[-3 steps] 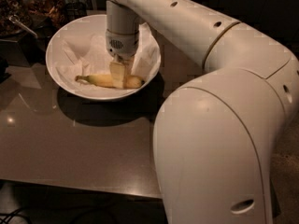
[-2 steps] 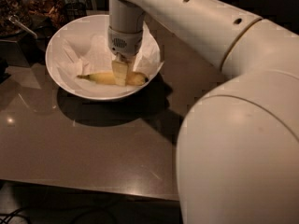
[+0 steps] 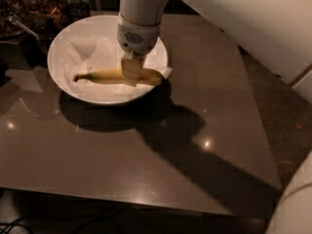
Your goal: Pick banana from white bowl
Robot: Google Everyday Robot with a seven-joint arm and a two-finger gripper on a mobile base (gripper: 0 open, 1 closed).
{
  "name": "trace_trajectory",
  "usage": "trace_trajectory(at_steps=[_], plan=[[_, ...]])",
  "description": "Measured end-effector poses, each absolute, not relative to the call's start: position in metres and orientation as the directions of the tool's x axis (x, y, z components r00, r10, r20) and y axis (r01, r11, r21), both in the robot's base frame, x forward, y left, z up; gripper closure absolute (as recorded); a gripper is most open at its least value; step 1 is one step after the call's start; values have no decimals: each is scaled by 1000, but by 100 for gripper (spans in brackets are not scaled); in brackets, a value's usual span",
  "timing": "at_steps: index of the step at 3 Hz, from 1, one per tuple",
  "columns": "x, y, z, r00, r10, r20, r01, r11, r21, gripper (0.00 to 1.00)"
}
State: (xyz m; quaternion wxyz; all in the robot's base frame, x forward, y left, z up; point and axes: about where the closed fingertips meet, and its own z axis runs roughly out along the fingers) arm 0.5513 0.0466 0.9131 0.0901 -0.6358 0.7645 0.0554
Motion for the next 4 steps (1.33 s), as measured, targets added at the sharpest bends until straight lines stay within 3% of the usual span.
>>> trace_trajectory(at_steps=[4], plan=[[478, 33, 977, -25, -972, -235, -982, 68, -177, 100]])
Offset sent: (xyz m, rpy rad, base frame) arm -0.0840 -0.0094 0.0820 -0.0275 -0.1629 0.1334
